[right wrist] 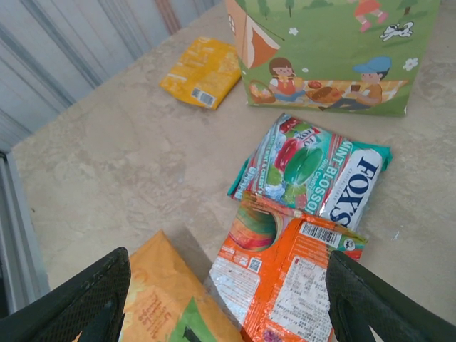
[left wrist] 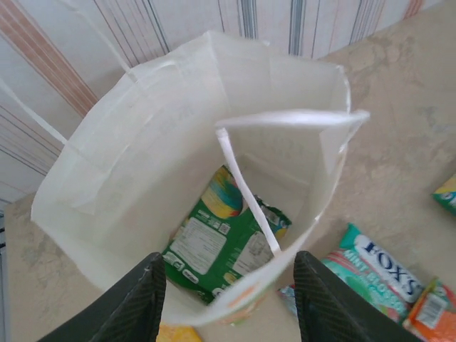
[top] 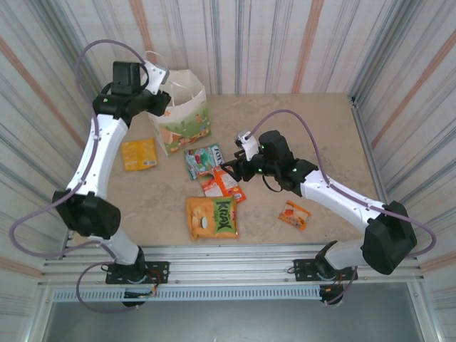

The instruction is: Place the snacks into the paper bag

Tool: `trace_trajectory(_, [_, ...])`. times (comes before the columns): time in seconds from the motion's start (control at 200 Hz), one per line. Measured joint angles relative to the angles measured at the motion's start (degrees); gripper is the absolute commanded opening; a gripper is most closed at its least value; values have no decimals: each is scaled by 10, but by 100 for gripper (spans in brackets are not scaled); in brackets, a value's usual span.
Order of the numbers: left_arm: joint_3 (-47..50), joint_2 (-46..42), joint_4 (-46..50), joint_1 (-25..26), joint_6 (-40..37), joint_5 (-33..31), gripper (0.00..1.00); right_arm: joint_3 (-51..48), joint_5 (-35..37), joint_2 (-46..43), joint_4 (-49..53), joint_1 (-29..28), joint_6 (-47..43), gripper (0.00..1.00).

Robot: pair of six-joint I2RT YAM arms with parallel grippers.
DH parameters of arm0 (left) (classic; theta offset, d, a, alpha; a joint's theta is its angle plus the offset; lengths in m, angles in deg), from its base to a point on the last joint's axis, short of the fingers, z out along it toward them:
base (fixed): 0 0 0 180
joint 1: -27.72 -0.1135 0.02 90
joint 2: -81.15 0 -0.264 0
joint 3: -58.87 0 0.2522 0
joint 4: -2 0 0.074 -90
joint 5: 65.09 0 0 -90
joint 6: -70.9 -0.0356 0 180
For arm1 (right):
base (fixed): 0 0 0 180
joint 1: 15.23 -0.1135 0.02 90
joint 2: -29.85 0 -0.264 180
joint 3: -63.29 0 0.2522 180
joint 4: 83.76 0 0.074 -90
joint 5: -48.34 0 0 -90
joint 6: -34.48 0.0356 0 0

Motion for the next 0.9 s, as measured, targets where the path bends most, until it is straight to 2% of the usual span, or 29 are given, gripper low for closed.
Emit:
trace_trajectory(0.341, [175, -178, -12, 25, 102, 25, 55, -39, 26, -36, 24, 0, 67, 72])
trace_trajectory(0.696, [380, -303, -15, 67, 215, 59, 53, -87, 21, -44, 35, -1, 162, 66])
trace_trajectory(0.902, [492, -344, -52, 89, 290, 89, 53, -108, 21, -44, 43, -17, 222, 64])
